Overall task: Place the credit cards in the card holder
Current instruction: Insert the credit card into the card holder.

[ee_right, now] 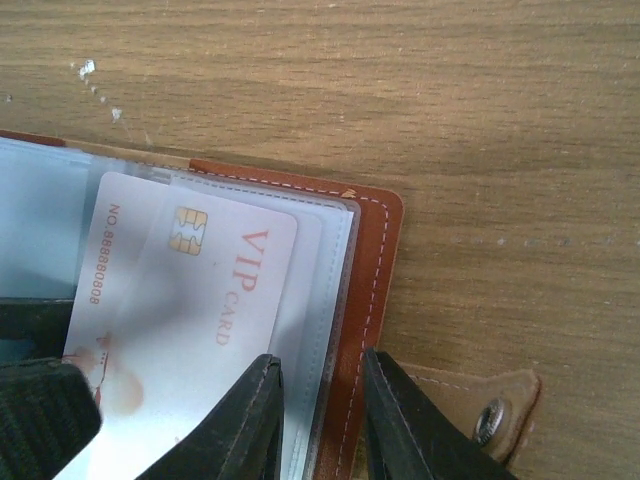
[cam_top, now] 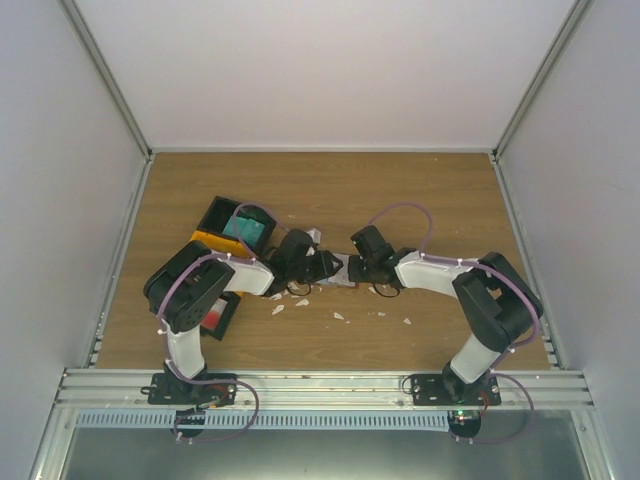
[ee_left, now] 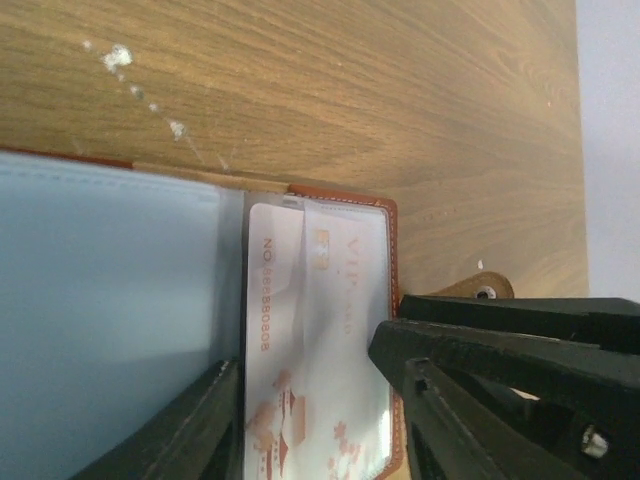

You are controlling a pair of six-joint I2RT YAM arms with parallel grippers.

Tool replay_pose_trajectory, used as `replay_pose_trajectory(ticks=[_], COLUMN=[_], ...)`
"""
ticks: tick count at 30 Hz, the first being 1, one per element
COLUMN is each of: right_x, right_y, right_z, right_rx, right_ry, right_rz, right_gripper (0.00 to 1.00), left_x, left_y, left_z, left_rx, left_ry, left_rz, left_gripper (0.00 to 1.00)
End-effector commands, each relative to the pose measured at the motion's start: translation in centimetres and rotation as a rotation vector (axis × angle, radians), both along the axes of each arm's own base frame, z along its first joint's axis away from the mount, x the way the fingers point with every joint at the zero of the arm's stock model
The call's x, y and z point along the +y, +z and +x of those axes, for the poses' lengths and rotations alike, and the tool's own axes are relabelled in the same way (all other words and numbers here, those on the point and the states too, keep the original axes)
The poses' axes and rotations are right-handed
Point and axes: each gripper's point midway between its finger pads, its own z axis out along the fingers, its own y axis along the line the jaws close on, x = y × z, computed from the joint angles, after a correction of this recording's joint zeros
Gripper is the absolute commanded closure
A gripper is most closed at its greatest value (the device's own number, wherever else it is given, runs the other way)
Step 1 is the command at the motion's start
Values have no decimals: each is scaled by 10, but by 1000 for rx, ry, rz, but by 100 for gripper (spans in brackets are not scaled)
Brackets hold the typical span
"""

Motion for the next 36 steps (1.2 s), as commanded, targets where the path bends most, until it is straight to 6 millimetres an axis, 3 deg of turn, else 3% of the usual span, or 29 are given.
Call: replay_pose_trajectory(ticks=[1,4,11,14,22,29,36], right_x=[-8,-7,-6,-7,-7,-5,-4], right_y=[-8,-9,-9,-10,-11,-10,-2], right_z=[-16,-16,-15,-16,-17,-16,-12], right_rx=[73,81,85,86,89,84,57], right_ry=[-10,-7,-10,-11,-9,-4,-3], right_rz=[-3,2,8,5,4,13,25], right_gripper=[75,76,76,76,76,76,76], left_x=[12,17,29,30,12,-5,-22], left_y=[0,2,3,4,1,-9,1], left_z=[-6,-5,-3,0,-3,-9,-11], left_rx=[16,34,66,57,60,85,37], left_ry=[6,27,85,92,5,-80,-183], left_rz=[100,139,207,220,200,176,128], left_gripper=[48,42,42,46,76,80,80])
